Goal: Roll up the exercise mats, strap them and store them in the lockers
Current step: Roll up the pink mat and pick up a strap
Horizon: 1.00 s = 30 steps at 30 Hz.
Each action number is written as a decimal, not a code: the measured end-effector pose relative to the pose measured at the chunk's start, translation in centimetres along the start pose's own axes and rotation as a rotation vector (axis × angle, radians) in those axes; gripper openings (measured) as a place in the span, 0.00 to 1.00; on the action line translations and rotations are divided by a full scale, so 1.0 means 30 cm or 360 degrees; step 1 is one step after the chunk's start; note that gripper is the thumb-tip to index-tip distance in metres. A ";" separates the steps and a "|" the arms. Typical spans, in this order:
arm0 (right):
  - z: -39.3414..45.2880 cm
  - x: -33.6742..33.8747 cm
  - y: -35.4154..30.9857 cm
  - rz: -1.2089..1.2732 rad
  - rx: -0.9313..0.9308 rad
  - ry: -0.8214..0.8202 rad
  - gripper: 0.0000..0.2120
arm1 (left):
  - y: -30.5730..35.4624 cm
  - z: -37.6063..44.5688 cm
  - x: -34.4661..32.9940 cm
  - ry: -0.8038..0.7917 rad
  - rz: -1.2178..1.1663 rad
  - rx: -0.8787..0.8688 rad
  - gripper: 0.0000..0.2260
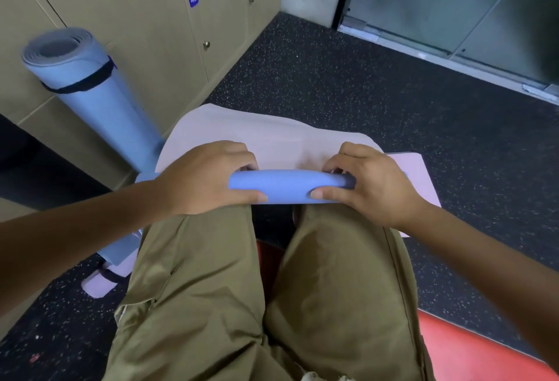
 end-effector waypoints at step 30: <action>0.086 0.011 0.048 -0.0330 -0.0085 -0.0078 0.29 | -0.076 0.109 0.004 -0.0158 -0.0208 0.0383 0.30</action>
Point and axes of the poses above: each hand's wrist, its own z-axis towards the middle knuckle, its own x-axis out of the back of the hand, y = z × x, the point moved 6 cm from there along z, towards the middle knuckle, and after that the axes turned 3 degrees about z, right-handed, at the moved point
